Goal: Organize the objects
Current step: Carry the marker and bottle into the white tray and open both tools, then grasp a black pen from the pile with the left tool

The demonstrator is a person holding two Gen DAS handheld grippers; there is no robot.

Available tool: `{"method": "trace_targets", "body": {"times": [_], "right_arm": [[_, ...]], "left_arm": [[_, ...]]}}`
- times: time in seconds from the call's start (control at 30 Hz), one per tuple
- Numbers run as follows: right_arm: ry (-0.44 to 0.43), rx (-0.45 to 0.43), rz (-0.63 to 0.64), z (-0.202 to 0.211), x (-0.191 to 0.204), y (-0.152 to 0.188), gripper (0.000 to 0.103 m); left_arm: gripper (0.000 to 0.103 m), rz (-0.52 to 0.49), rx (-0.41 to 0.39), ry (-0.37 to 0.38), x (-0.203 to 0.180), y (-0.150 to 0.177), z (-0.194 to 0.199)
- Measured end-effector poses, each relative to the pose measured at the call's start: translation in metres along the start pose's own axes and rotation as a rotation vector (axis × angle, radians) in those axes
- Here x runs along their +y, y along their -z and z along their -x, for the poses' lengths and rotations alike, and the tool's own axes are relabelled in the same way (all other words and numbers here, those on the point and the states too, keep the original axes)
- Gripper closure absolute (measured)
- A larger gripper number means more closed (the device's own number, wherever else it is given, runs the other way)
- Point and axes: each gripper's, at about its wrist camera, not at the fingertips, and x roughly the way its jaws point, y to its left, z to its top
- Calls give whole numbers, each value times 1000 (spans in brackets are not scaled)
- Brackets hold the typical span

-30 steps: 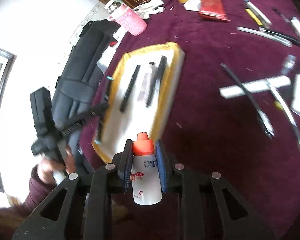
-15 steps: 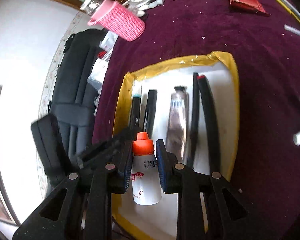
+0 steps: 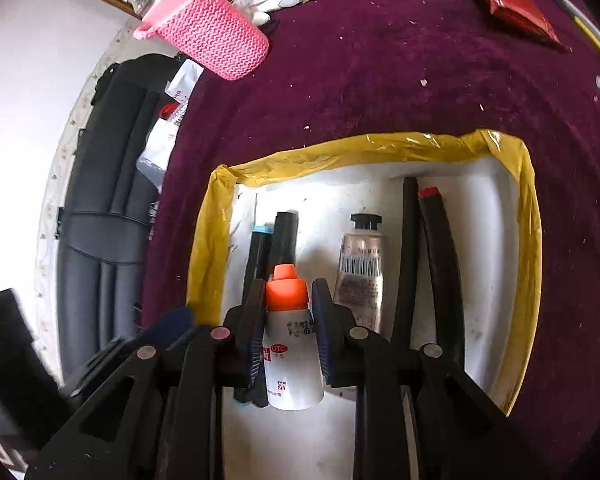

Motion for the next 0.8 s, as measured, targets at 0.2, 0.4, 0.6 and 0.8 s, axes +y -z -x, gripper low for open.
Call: {"method": "trace_targets", "body": {"times": [0.2, 0.4, 0.6, 0.8], "right_arm": [[32, -20, 22, 3, 5, -8, 66], [106, -90, 90, 48, -1, -4, 64], [379, -422, 218, 152, -14, 22, 45], [517, -447, 3, 197, -120, 55, 5]], "left_arm": [[60, 27, -51, 2, 0, 1, 26], [56, 39, -53, 10, -12, 4, 39], [55, -9, -38, 67, -53, 7, 41], [54, -93, 11, 131, -120, 19, 27]]}}
